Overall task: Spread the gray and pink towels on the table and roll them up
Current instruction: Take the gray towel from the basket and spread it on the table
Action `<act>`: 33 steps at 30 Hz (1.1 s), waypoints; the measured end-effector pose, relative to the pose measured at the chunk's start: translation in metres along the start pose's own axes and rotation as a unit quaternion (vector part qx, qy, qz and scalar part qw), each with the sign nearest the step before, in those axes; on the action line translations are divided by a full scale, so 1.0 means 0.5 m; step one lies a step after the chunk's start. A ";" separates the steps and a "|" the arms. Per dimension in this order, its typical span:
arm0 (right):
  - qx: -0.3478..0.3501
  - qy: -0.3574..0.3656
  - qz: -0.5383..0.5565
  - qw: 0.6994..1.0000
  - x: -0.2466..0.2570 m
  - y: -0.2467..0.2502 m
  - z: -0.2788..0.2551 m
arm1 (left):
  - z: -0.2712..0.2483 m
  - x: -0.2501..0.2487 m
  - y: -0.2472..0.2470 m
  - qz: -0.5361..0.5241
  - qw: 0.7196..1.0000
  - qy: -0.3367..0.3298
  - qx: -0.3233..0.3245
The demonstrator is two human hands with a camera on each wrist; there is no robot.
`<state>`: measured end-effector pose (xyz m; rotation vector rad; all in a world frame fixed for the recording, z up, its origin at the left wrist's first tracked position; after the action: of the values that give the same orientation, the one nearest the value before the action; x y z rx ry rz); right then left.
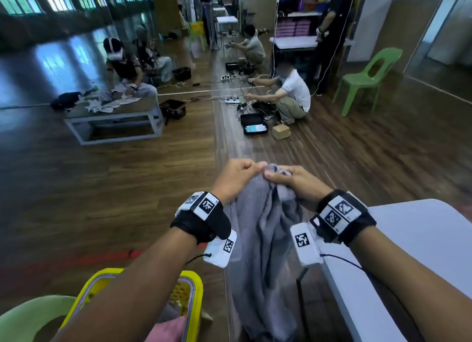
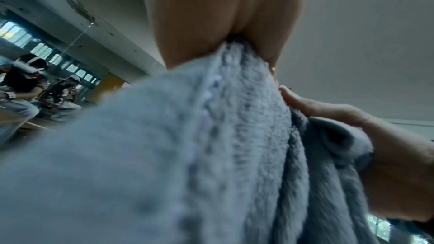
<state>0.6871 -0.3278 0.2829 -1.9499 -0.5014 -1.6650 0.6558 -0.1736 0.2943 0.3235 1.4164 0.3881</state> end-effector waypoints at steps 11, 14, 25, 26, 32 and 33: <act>-0.254 0.141 -0.140 0.947 0.147 0.469 0.379 | 0.438 0.063 -0.089 0.157 0.985 0.036 -0.067; -0.300 0.160 -0.182 0.923 0.206 0.610 0.447 | 0.596 -0.001 -0.146 0.173 0.979 0.013 -0.104; -0.275 -0.004 -0.470 0.839 0.058 1.027 0.221 | 0.657 0.018 -0.538 0.073 0.995 -0.060 0.019; -0.271 -0.057 -0.481 0.832 0.002 1.054 0.166 | 0.622 0.047 -0.592 0.077 0.995 -0.050 0.050; -0.303 -0.262 -0.401 0.824 -0.386 1.044 -0.306 | 0.241 0.170 -0.924 0.097 0.942 0.037 0.318; -0.321 -0.281 -0.386 0.818 -0.438 1.019 -0.397 | 0.163 0.175 -0.967 0.092 0.927 0.047 0.360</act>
<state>0.7922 -0.8409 0.0131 -3.0637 -1.2090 -1.8254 0.7793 -0.5660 0.0140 1.0542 1.5926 0.0135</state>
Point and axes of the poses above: each hand's wrist, its own z-axis towards the middle knuckle, its own y-axis out of the back of the hand, x = y × z, the point moved 3 cm from there along z, towards the middle knuckle, and after that the axes turned 7 degrees about z, right-handed, at the moved point
